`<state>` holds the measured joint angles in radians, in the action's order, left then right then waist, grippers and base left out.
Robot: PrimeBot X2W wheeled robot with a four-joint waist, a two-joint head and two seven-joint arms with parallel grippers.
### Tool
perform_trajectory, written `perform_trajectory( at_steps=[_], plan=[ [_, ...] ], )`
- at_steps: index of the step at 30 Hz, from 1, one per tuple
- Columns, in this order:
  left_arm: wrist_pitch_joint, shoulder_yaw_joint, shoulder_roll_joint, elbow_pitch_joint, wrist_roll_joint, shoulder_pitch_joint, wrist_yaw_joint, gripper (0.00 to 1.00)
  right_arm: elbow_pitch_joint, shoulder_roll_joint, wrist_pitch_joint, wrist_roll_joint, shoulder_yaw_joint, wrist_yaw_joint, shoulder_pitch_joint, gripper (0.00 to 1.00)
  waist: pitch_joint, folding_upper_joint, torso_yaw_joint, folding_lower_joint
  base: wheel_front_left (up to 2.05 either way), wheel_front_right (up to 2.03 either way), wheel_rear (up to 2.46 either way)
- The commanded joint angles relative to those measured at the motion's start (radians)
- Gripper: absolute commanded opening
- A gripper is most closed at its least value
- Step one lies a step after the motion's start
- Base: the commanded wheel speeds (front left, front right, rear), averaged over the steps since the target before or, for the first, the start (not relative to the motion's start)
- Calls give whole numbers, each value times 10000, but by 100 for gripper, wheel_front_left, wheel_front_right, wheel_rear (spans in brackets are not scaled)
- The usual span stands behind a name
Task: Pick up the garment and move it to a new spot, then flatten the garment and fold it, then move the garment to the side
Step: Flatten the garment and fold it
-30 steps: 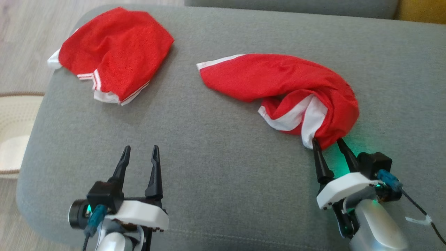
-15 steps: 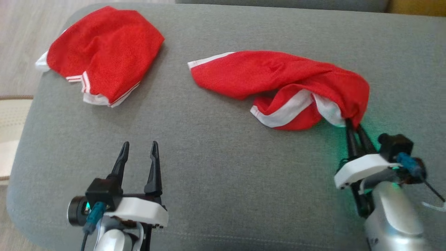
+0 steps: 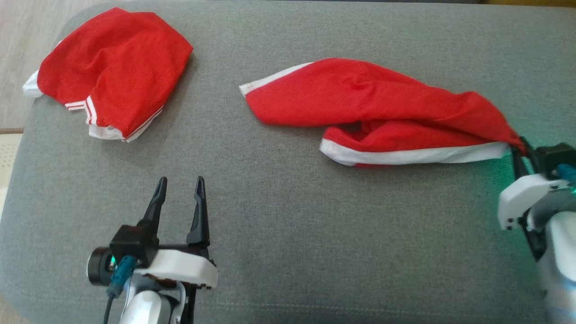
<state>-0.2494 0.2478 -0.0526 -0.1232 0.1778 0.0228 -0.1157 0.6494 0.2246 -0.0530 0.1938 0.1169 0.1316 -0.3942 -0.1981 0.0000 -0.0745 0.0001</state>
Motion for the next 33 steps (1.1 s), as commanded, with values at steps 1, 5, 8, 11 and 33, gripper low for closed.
perform_trajectory(
  at_steps=[1, 5, 8, 11, 33],
  plan=[
    [-124, -273, 23, 352, -10, 406, -5, 100, -128, 368, 132, -6, -136, -9, -380, 0, -14, 0, -30, -1, 0, 0, 0],
    [-124, -286, 24, 321, -17, 405, 12, 100, 130, 594, 198, -63, -182, -9, -466, 0, -2, 0, -76, -1, 0, 0, 0],
    [-124, -325, 24, 291, -26, 382, 8, 100, 331, 630, 141, -104, -186, -9, -504, 59, 69, 0, -55, -1, 0, 0, 0],
    [-124, -355, 24, 280, -38, 299, -21, 100, 455, 573, 35, -112, -121, -9, -472, 100, 204, 0, 27, -1, 0, 0, 0],
    [-124, -424, 24, 518, -24, -214, -113, 100, -1815, -1044, -1637, -518, 104, -9, 619, 100, 1315, 0, 735, -1, 0, 0, 0]
  ],
)
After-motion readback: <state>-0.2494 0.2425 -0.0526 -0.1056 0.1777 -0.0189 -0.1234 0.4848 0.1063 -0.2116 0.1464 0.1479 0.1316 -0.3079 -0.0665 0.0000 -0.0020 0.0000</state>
